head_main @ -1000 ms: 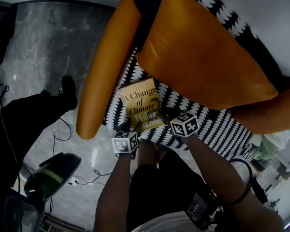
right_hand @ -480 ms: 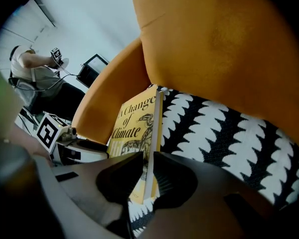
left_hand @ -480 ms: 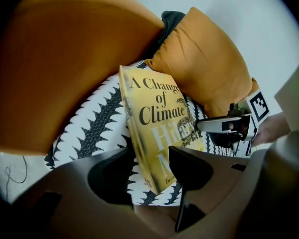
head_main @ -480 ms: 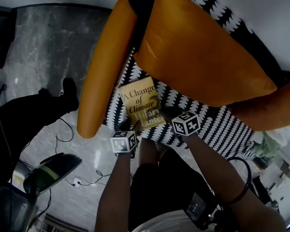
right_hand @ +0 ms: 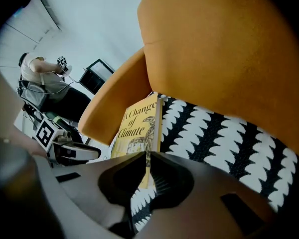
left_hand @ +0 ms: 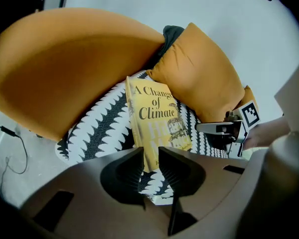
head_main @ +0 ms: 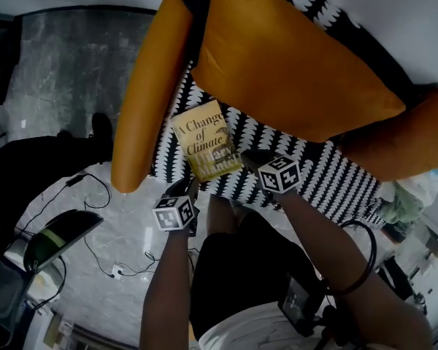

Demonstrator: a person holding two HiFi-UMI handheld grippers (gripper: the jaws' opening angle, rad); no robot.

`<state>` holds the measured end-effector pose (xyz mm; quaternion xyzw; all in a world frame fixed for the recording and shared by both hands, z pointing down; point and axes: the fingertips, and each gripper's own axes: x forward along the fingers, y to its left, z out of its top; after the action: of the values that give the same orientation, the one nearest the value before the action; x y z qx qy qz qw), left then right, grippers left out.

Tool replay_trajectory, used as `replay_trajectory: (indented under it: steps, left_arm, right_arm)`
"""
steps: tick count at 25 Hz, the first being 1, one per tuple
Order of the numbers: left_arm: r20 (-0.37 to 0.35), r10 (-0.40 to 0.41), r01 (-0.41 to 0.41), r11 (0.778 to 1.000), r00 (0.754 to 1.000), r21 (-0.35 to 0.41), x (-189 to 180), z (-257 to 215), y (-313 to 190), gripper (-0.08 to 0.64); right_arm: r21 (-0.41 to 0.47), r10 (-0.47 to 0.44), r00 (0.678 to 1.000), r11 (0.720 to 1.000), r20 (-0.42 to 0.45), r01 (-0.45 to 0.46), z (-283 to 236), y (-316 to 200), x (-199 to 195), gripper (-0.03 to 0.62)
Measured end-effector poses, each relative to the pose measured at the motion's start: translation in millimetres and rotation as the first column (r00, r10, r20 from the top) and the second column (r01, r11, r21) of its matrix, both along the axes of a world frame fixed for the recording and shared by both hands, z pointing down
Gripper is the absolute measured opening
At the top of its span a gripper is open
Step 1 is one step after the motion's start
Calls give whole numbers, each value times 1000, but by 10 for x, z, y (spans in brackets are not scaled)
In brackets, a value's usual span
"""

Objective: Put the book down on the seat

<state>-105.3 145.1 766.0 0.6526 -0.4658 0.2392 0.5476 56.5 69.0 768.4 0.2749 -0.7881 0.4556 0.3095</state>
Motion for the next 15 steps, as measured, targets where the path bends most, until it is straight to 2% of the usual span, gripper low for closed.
replay_trajectory:
  steps: [5, 11, 15]
  left_arm:
    - [-18, 9, -9, 1000, 1000, 9, 182, -92, 132, 37]
    - [-9, 18, -18, 1000, 1000, 17, 228, -56, 313, 18]
    - [-2, 57, -57, 997, 998, 47, 246, -218, 450, 16]
  right_arm:
    - [8, 10, 999, 1000, 33, -10, -72, 94, 49, 26]
    - [23, -10, 998, 1000, 66, 8, -123, 333, 24, 17]
    - [34, 21, 996, 999, 91, -25, -330, 485, 72, 15]
